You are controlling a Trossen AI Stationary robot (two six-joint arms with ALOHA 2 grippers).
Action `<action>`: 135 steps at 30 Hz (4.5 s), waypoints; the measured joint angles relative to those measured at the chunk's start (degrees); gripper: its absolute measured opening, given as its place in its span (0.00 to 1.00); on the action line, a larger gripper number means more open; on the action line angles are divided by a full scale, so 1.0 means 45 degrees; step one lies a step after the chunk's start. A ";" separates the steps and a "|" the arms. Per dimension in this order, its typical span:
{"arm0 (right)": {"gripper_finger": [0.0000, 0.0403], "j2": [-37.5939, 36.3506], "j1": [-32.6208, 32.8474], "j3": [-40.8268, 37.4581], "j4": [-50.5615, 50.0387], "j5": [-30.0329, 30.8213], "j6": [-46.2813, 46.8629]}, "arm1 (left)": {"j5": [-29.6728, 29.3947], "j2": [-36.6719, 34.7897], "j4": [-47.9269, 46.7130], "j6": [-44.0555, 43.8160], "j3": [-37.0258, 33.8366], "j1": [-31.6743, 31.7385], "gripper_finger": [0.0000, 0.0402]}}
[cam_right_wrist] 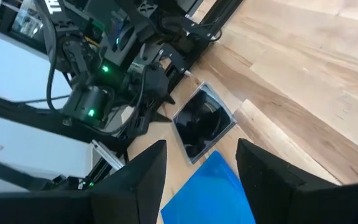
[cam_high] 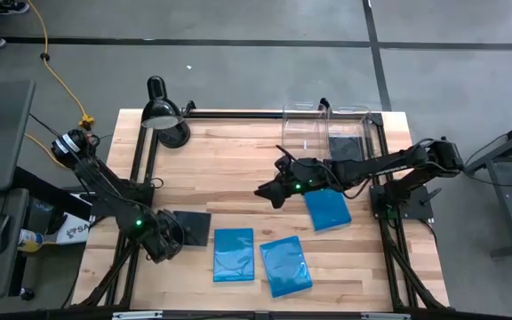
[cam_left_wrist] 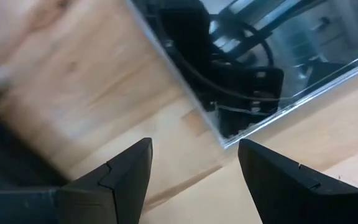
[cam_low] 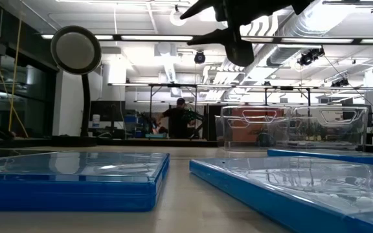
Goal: Pick & place jewel cases by type
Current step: Put the black CD case into the right transparent bin
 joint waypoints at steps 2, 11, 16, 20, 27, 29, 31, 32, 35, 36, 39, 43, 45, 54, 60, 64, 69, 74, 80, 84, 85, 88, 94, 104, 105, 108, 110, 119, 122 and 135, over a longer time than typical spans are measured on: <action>0.44 0.0000 0.0000 0.0000 -0.0005 0.0110 0.0021 | -0.0150 -0.0031 0.0869 -0.0004 -0.0382 0.0000 0.59; 0.44 0.0000 0.0000 0.0010 -0.0359 0.0647 0.0065 | -0.0414 -0.0049 0.1901 -0.0103 -0.1063 0.0388 0.59; 0.44 0.0000 0.0000 0.0010 -0.0887 0.1034 0.0068 | -0.0494 -0.0058 0.1922 -0.0104 -0.1070 0.1176 0.59; 0.44 -0.0002 0.0000 0.0010 -0.1076 0.1101 0.0067 | -0.0714 -0.0089 0.2075 -0.0097 -0.1080 0.1678 0.59; 0.44 0.0000 0.0000 0.0010 -0.1448 0.1205 0.0064 | -0.1231 -0.0123 0.2565 -0.0097 -0.1074 0.2133 0.59; 0.44 0.0000 0.0000 0.0010 -0.1506 0.1333 0.0045 | -0.1406 -0.0105 0.2655 -0.0100 -0.1026 0.2193 0.59; 0.44 0.0000 0.0000 0.0010 -0.1607 0.1428 0.0041 | -0.1601 -0.0107 0.2776 -0.0098 -0.1021 0.2334 0.59; 0.44 0.0000 0.0000 0.0010 -0.1685 0.1489 0.0035 | -0.1612 -0.0107 0.2820 -0.0102 -0.1021 0.2437 0.59; 0.44 -0.0005 0.0000 0.0010 -0.2253 0.1859 0.0329 | -0.1703 -0.0107 0.2894 -0.0102 -0.1012 0.2768 0.59; 0.44 -0.0004 0.0000 0.0010 -0.2537 0.2033 0.0440 | -0.1708 -0.0107 0.2918 -0.0107 -0.1007 0.2906 0.59; 0.44 0.0000 0.0000 0.0010 -0.3327 0.2549 0.0649 | -0.1887 -0.0107 0.2966 -0.0109 -0.1002 0.3257 0.59; 0.44 -0.0001 -0.0003 0.0010 -0.3918 0.3035 0.0913 | -0.2175 -0.0107 0.3008 -0.0107 -0.0992 0.3800 0.59; 0.44 -0.0003 0.0000 0.0010 -0.3928 0.3248 0.1063 | -0.2302 -0.0107 0.3045 -0.0107 -0.0992 0.4118 0.59; 0.44 -0.0005 0.0000 0.0010 -0.3935 0.3446 0.1115 | -0.3521 -0.0085 0.3929 0.0208 -0.1036 0.5263 0.59; 0.44 -0.0005 -0.0001 0.0010 -0.4178 0.3259 0.1021 | -0.4178 -0.0083 0.4380 0.0955 -0.1041 0.5857 0.59; 0.44 -0.0005 0.0036 0.0006 -0.5009 0.3040 0.1295 | -0.3966 -0.0083 0.4429 0.1887 -0.1041 0.6487 0.59; 0.44 -0.0004 0.0475 -0.0005 -0.5608 0.4041 0.1762 | -0.4098 -0.0087 0.4396 0.3802 -0.1030 0.7546 0.59; 0.44 -0.0002 0.0908 -0.0005 -0.5413 0.4375 0.2128 | -0.3970 -0.0092 0.4395 0.6549 -0.1016 0.9040 0.59; 0.44 0.0298 0.1429 -0.0005 -0.5431 0.4330 0.3013 | -0.1866 0.0040 0.4752 0.8983 -0.1016 1.0425 0.59; 0.44 0.1098 0.1750 -0.0005 -0.4904 0.4385 0.3642 | -0.1069 0.0205 0.4995 0.9957 -0.0993 1.0792 0.59; 0.44 0.1344 0.1778 -0.0005 -0.4605 0.4471 0.3762 | -0.1011 0.0239 0.5001 1.0009 -0.0984 1.0797 0.59; 0.44 0.2148 0.1807 -0.0005 -0.3319 0.4609 0.4111 | -0.0974 0.0253 0.4999 1.0052 -0.0982 1.0785 0.59; 0.44 0.3664 0.1807 -0.0005 -0.0492 0.4234 0.4444 | -0.0667 0.0262 0.5069 1.0389 -0.0982 1.0763 0.59; 0.46 0.4007 0.1715 -0.0010 -0.0295 0.3377 0.5051 | 0.0215 0.0301 0.6079 1.0579 -0.1007 1.0734 0.59; 0.47 0.4007 0.1710 -0.0010 -0.0325 0.3338 0.5225 | 0.0215 0.0306 0.6184 1.0574 -0.1007 1.0734 0.59; 0.51 0.4007 0.1710 -0.0010 -0.0523 0.3372 0.5623 | 0.0162 0.0501 0.6632 1.0579 -0.1007 1.0739 0.59; 0.54 0.4007 0.1664 -0.0010 -0.0428 0.3362 0.5800 | 0.0162 0.0710 0.6705 1.0579 -0.0996 1.0739 0.59; 0.61 0.4007 0.1603 -0.0010 -0.0690 0.3561 0.7126 | 0.0078 0.1384 0.7122 1.0610 -0.0958 1.0230 0.59; 0.61 0.4007 0.1548 -0.0010 -0.0701 0.3489 0.7231 | -0.0013 0.1384 0.7107 1.0615 -0.0958 1.0151 0.59; 0.61 0.4077 0.1477 -0.0009 -0.0724 0.3001 0.7780 | -0.0231 0.1404 0.7107 1.0574 -0.0973 1.0156 0.59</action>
